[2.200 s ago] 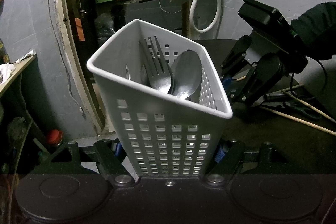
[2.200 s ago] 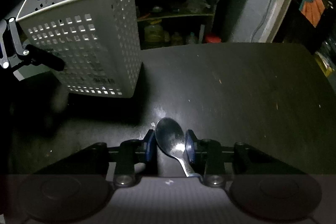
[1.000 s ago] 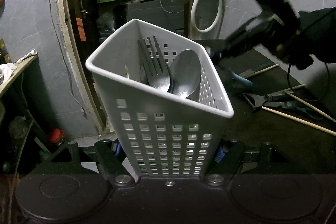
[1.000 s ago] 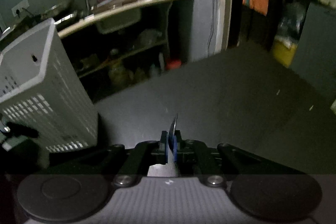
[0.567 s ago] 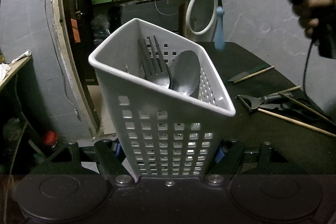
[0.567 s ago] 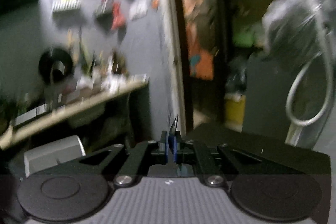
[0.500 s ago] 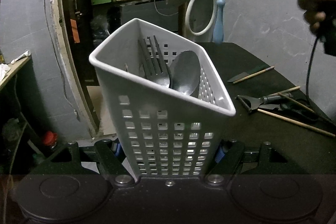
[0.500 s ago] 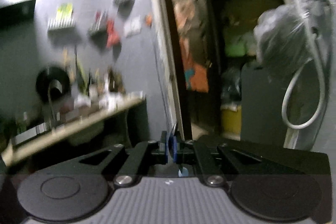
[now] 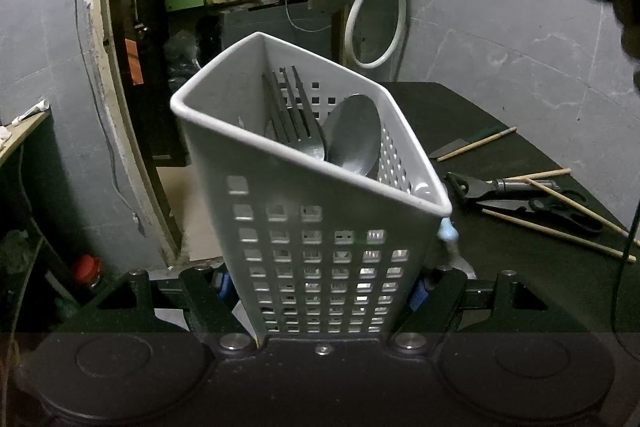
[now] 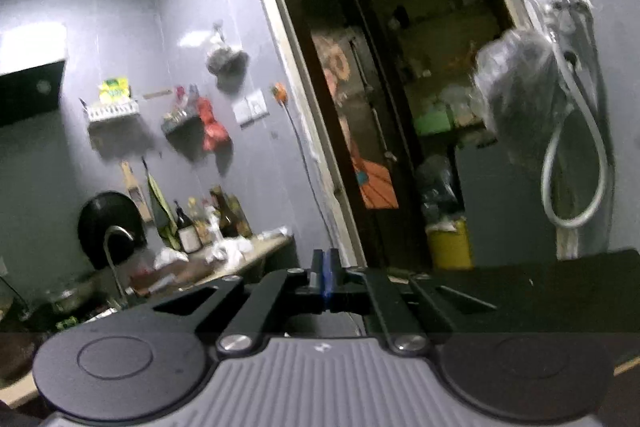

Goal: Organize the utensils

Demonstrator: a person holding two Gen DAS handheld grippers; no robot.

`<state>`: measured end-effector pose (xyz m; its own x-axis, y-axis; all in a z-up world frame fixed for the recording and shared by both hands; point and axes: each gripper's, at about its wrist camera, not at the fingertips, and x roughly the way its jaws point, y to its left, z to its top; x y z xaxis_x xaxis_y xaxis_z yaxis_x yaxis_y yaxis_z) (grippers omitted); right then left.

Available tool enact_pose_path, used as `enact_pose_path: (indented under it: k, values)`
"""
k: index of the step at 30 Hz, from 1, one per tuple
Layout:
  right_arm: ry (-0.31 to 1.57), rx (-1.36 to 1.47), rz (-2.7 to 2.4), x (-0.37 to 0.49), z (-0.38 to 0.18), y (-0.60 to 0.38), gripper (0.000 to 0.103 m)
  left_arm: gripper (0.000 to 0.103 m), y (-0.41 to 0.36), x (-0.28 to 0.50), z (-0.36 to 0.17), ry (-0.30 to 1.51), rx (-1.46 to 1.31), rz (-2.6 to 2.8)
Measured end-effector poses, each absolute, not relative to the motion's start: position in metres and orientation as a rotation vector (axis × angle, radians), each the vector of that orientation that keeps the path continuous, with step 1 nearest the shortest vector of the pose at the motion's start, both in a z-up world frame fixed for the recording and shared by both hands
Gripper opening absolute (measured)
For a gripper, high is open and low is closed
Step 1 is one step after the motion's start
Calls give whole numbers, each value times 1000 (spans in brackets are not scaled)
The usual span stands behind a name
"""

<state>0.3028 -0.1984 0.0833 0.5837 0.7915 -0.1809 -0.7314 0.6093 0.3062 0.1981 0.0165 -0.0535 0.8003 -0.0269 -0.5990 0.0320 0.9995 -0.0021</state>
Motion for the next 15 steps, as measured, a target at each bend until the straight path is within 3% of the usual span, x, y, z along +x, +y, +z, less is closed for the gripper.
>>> enact_pose_path:
  k: [6, 8, 13, 15]
  values:
    - [491, 171, 752, 318, 39, -218, 11, 76, 17, 198, -54, 644, 10, -37]
    - [578, 165, 711, 321, 21, -227, 43, 76, 17, 198, -54, 644, 12, -37]
    - [709, 99, 652, 294, -20, -243, 62, 76, 18, 201, -54, 651, 20, -42]
    - [760, 84, 649, 282, -36, -246, 63, 76, 17, 202, -54, 656, 26, -42]
